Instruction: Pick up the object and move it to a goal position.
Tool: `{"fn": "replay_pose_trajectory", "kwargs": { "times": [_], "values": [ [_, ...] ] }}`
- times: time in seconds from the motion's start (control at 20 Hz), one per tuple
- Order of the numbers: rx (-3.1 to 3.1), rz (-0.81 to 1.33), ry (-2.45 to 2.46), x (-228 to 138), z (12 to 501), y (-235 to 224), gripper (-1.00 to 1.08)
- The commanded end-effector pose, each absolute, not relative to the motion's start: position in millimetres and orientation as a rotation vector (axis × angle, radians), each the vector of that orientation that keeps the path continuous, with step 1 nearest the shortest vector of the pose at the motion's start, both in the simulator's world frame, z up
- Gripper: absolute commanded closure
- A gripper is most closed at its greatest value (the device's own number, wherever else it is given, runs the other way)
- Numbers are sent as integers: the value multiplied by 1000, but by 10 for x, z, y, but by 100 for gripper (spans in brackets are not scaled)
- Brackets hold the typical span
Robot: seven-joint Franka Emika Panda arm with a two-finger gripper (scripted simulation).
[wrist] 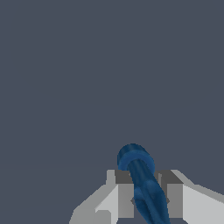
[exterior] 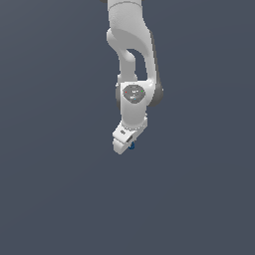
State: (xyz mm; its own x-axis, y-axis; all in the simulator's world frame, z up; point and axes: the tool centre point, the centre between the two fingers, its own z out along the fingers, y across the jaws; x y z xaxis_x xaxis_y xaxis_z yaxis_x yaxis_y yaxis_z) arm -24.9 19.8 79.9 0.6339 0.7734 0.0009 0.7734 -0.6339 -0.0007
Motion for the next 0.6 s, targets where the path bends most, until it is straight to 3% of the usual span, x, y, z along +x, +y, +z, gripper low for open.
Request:
{"fn": "replay_pose_trajectory", "kwargs": {
  "times": [0.0,0.55],
  "values": [
    [-2839,-1,-1343,-83,884,260,108],
    [-2839,-1,-1343,561,1198,484,108]
  ]
}}
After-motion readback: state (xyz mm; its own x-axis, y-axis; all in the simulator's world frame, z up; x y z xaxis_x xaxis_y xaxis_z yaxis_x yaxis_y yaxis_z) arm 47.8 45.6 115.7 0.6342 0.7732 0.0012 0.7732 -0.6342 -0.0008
